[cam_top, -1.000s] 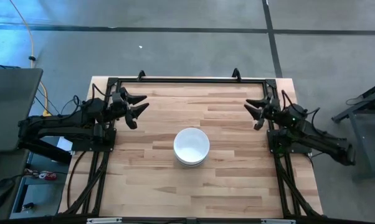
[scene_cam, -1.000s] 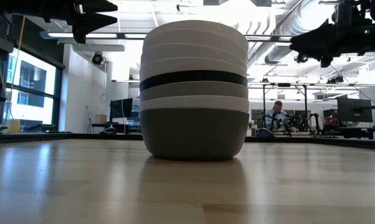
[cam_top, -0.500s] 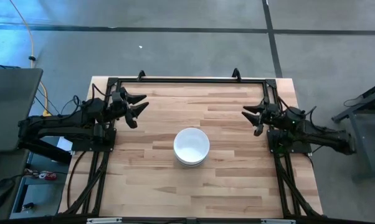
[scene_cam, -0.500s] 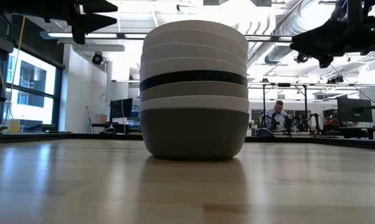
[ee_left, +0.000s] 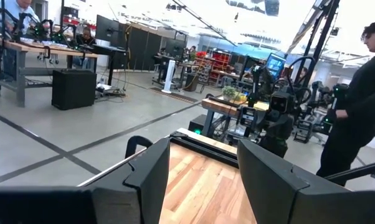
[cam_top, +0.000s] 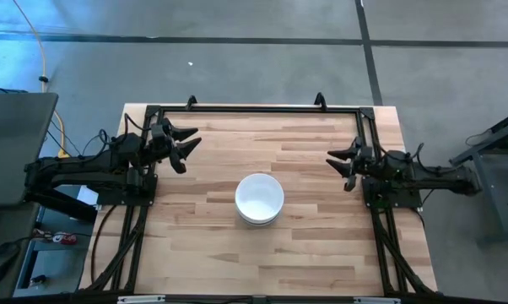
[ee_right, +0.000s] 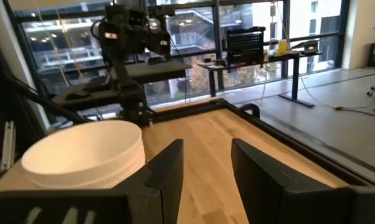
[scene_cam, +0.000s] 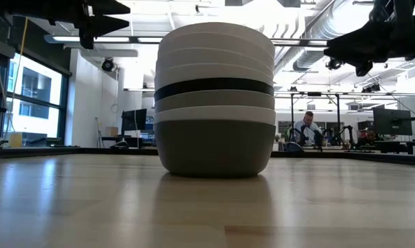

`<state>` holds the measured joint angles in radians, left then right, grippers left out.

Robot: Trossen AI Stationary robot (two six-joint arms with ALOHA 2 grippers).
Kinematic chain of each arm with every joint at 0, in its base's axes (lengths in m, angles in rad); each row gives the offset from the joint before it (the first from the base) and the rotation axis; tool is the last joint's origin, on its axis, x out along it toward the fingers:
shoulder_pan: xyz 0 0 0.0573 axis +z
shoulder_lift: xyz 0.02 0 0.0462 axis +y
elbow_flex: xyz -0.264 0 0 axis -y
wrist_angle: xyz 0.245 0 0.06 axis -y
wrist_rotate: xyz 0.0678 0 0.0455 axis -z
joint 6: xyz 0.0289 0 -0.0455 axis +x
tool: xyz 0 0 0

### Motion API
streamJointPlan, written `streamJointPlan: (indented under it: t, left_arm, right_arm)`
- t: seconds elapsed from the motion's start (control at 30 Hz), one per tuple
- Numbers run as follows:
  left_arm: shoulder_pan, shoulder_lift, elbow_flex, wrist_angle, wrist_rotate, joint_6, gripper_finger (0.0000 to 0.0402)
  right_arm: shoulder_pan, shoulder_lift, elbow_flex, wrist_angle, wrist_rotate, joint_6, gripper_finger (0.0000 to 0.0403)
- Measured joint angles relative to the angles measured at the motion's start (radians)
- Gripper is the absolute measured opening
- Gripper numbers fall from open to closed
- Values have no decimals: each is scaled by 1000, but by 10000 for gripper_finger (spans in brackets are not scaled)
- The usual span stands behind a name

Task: Nest bowls inside each other
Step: Return to Home Position

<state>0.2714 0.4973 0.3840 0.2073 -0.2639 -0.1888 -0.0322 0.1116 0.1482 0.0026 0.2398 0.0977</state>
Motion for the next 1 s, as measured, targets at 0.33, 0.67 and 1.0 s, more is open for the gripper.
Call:
streamJointPlan:
  t: [0.33,0.67,1.0]
  left_arm:
    - [0,0,0,0,-1,3,177]
    - [1,0,0,-2,-9,8,177]
    - [1,4,0,-8,13,25,177]
  right_arm:
    - [14,0,-3,-20,-31,-97,125]
    - [13,-22,-138,206,-19,-177,125]
    - [13,-49,-138,228,-131,-196,125]
